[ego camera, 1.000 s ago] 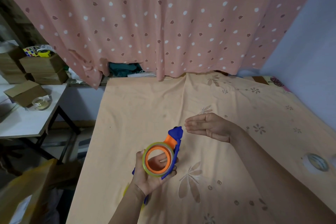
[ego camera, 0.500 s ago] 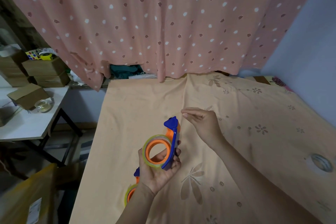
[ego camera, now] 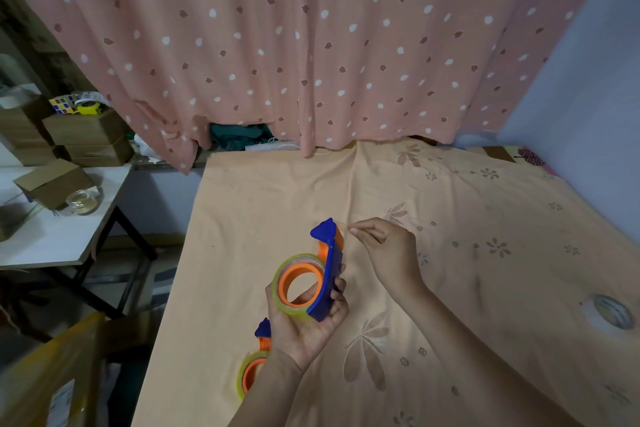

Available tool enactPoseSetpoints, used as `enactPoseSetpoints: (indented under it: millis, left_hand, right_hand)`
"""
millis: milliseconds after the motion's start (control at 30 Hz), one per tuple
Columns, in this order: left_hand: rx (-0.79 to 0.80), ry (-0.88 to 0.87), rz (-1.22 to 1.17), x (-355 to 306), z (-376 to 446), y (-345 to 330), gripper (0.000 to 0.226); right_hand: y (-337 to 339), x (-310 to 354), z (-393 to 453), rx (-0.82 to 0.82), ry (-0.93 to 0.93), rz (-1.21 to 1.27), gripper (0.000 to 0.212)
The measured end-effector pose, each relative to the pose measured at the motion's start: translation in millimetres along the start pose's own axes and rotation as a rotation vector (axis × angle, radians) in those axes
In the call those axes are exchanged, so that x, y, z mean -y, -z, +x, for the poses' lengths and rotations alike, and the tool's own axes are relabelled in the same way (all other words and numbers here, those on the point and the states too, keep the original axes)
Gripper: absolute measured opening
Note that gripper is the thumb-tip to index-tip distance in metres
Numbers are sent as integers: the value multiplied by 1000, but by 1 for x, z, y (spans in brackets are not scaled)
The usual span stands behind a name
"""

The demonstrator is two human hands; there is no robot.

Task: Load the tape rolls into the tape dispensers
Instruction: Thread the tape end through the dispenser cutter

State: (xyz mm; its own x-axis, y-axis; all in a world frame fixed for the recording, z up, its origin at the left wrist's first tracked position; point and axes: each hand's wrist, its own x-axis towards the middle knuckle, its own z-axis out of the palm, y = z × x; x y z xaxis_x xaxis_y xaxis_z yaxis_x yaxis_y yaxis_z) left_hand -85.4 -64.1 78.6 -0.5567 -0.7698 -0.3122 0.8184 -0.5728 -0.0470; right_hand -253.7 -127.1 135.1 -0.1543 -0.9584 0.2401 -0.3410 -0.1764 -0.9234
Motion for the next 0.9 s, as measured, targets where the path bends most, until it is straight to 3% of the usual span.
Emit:
enactPoseSetpoints:
  millis: [300, 467, 600, 900]
  left_hand:
    - [-27, -21, -22, 2, 3, 3, 97]
    - [-13, -55, -25, 7, 9, 2, 89]
    - [-60, -40, 23, 9, 12, 8, 88]
    - [-262, -88, 193, 13, 20, 28, 81]
  right_hand:
    - [-7, -7, -14, -15, -21, -64, 14]
    - [-20, -14, -26, -63, -151, 71, 17]
    - [-25, -25, -35, -101, -213, 150, 22]
    - [-32, -44, -50, -227, -355, 40, 15]
